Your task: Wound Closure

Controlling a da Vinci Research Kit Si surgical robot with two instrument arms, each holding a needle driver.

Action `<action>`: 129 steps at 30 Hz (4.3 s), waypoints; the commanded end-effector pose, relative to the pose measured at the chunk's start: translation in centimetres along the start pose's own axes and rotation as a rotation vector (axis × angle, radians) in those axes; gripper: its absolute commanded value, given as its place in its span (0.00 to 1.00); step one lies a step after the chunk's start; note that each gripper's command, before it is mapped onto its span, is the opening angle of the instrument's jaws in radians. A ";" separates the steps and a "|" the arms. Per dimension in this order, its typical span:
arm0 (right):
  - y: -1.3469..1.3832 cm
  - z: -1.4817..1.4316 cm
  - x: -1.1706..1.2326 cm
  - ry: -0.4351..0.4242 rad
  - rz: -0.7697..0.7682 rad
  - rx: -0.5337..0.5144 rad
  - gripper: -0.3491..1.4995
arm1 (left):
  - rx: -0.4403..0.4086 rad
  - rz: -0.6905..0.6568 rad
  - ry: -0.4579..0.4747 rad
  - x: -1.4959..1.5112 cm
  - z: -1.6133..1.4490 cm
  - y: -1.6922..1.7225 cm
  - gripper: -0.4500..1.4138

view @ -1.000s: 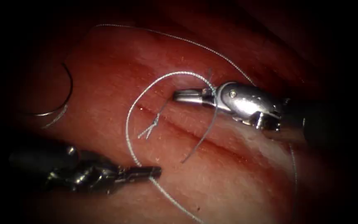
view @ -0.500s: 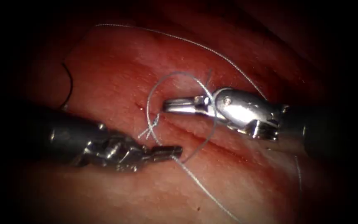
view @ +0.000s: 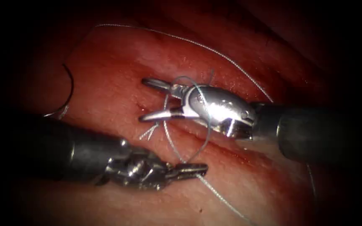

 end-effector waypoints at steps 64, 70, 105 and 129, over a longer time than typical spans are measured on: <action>-0.73 -0.36 -0.71 -0.084 0.077 0.570 0.33 | -0.326 0.697 0.044 -0.41 -0.87 -0.91 0.00; -0.71 -0.38 -0.67 -0.025 0.106 0.575 0.33 | -0.357 0.716 0.017 -0.56 -0.74 -0.86 0.00; -0.38 -0.57 -0.38 0.421 0.410 0.316 0.45 | -0.394 0.538 0.069 -0.94 -0.12 0.10 0.00; -0.15 -0.84 -0.66 0.104 0.319 -0.360 0.45 | -0.208 0.357 0.179 -0.11 -0.07 -0.10 0.00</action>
